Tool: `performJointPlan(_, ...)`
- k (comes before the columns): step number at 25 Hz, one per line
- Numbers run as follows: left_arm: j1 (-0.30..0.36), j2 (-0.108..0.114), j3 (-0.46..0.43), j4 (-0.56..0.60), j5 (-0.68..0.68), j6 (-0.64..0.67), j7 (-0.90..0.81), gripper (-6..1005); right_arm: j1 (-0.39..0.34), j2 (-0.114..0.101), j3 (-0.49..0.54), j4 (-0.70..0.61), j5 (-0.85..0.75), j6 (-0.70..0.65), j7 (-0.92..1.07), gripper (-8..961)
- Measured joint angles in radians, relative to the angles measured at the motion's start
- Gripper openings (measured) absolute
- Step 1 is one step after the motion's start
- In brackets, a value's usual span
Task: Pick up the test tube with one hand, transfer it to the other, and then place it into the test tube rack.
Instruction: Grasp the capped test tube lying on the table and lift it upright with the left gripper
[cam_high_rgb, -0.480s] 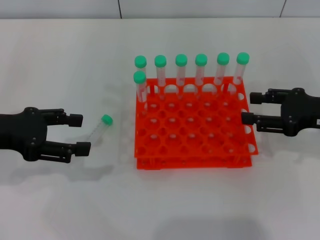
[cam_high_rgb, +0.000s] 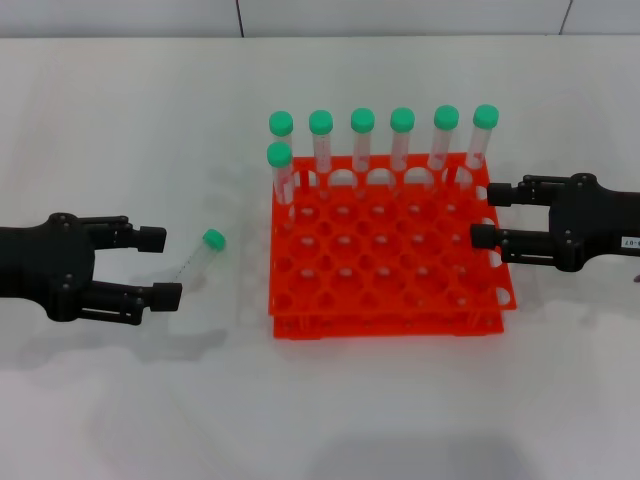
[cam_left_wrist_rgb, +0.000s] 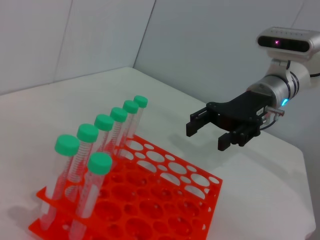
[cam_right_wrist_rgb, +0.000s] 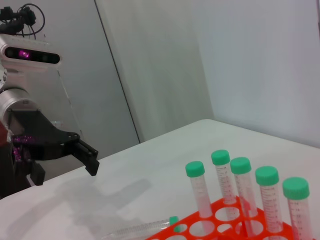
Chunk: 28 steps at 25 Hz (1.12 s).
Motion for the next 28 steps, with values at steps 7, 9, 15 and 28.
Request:
performJointPlan(7,0.008,-0.001,-0.077,0.003,-0.005,0.011,0.021,880,-0.005,0.0,0.001,0.0,-0.002,0.001,-0.001,651)
performJointPlan(9,0.011,0.003,-0.102,0.005,-0.007,0.022,0.019,880,-0.006,0.0,0.001,0.0,-0.002,0.001,-0.001,651)
performJointPlan(15,0.02,0.033,-0.107,0.025,0.028,0.034,-0.032,879,-0.005,0.0,0.001,-0.001,-0.002,-0.001,-0.001,651)
performJointPlan(28,-0.138,0.107,-0.118,0.065,0.358,0.012,-0.194,879,0.004,0.005,0.001,-0.001,0.002,0.001,0.001,650)
